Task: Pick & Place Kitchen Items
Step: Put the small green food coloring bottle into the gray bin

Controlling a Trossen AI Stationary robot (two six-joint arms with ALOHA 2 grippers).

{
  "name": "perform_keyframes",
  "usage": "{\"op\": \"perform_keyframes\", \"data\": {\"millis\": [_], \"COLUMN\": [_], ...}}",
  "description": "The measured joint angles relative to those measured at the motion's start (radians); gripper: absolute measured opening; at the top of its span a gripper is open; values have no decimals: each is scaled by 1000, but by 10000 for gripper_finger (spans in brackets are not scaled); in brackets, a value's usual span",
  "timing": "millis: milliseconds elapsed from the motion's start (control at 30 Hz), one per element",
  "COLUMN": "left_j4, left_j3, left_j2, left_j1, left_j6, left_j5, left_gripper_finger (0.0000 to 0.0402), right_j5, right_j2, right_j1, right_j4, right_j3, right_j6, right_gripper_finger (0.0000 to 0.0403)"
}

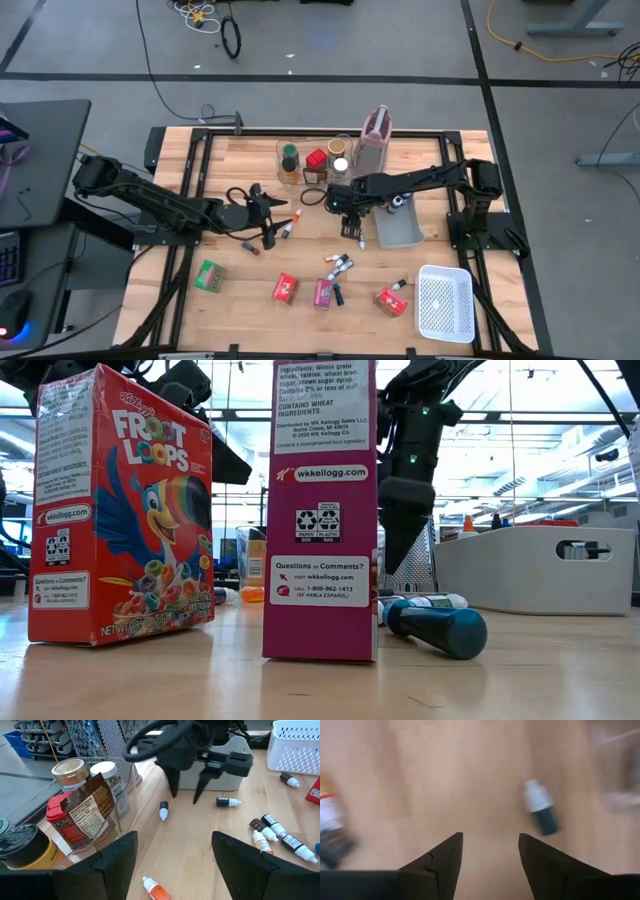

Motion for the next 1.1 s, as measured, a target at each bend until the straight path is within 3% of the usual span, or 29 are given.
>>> {"op": "perform_keyframes", "data": {"millis": [267, 667, 833, 1100], "left_j4": [0, 0, 1, 1], "left_j3": [0, 0, 0, 0], "left_j2": [0, 0, 0, 0], "left_j1": [0, 0, 0, 0], "left_j6": [2, -1, 21, 5], "left_j5": [12, 37, 36, 36], "left_gripper_finger": [265, 265, 265, 265], "right_j5": [-176, -213, -164, -158], "right_j2": [6, 6, 6, 6], "right_j1": [18, -23, -39, -115], "right_j4": [20, 88, 151, 192], "right_j3": [-13, -78, -78, -78], "right_j6": [9, -13, -113, -135], "right_gripper_finger": [204, 204, 204, 204]}}
